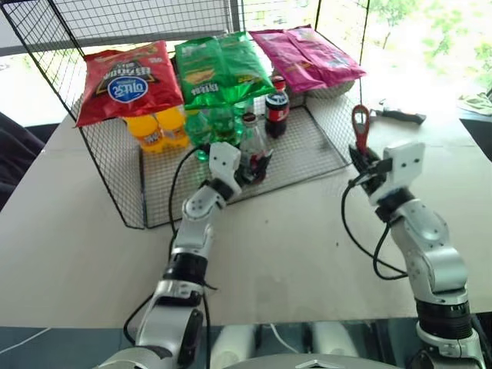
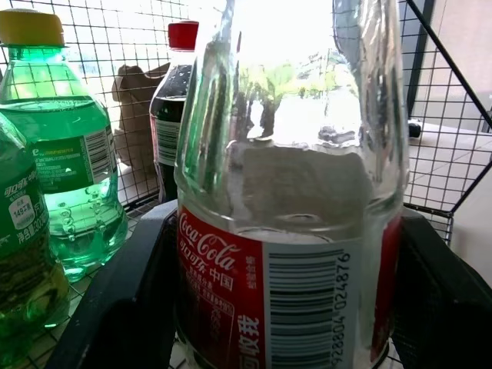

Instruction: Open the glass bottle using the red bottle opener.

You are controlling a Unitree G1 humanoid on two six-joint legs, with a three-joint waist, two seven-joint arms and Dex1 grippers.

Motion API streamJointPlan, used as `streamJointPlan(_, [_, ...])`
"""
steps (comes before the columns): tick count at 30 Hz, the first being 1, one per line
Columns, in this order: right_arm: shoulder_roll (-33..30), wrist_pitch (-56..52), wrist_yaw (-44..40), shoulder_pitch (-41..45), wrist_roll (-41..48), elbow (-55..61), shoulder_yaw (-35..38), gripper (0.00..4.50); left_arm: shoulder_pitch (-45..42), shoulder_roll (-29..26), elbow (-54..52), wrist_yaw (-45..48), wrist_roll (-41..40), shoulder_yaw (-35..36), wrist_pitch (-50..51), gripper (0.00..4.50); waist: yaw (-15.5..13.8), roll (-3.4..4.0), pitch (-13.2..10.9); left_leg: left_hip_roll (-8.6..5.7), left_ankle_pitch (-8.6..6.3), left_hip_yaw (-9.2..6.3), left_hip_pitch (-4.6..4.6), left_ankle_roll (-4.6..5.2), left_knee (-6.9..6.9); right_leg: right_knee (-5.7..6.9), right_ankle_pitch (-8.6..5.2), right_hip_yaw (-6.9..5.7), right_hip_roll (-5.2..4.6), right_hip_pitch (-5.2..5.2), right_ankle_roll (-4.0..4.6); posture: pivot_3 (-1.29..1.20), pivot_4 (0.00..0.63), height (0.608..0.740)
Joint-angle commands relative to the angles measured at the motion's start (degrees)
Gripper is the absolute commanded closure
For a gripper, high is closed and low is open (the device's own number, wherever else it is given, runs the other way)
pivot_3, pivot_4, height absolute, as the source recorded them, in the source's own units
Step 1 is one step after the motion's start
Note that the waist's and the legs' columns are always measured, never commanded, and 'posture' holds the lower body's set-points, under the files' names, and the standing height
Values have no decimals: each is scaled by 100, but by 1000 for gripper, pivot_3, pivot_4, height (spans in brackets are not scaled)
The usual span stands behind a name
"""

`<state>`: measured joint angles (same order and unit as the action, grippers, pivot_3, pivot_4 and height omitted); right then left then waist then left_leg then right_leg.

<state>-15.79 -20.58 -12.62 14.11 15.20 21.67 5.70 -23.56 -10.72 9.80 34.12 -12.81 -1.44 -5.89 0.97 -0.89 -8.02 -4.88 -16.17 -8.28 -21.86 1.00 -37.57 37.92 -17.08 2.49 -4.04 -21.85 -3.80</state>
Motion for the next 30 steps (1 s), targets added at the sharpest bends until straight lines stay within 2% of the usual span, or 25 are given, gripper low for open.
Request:
streamJointPlan(1, [6,124,161,181,-7,33,280,4500,432,-203,-1423,370,-261,-397,480,1707,-16,0,0,0,0,0,0,0,0,-1,0,0,0,0,0,0,150,740])
streamJointPlan(4, [20,163,184,218,-49,-6,292,4500,747,-299,-1677,454,-157,-597,590,1707,-18,3,2,0,0,1,4,0,1,1,0,0,0,1,0,0,150,740])
streamJointPlan(8, [107,179,198,261,-45,-34,230,4500,944,-230,-1501,498,91,-910,386,1707,-19,3,2,0,1,2,8,-2,0,6,0,0,1,2,0,0,150,740])
streamJointPlan(13, [137,171,176,253,-60,0,212,4500,1053,-94,-1558,533,-59,-963,485,1707,-27,3,2,0,1,1,6,-2,0,3,0,-2,1,2,0,0,150,740])
streamJointPlan(14, [139,167,175,249,-59,11,216,4500,1068,-82,-1568,536,-75,-961,498,658,-25,3,2,0,1,1,7,-2,0,2,0,-2,0,2,0,0,150,740])
streamJointPlan(16, [141,156,176,241,-54,32,220,4500,1083,-79,-1577,531,-80,-959,488,42,-20,3,2,-1,1,2,7,-1,0,2,0,-1,0,2,0,0,150,740])
streamJointPlan(23, [172,109,185,198,-50,106,173,4500,1023,-94,-1668,427,-108,-802,418,42,-19,4,2,0,1,2,10,-2,0,6,0,0,1,2,0,0,150,740])
streamJointPlan(30, [161,105,160,202,-34,64,169,4500,829,-63,-2364,290,-721,-437,775,42,-20,4,2,0,1,2,8,-2,0,4,0,-1,0,2,0,0,150,740])
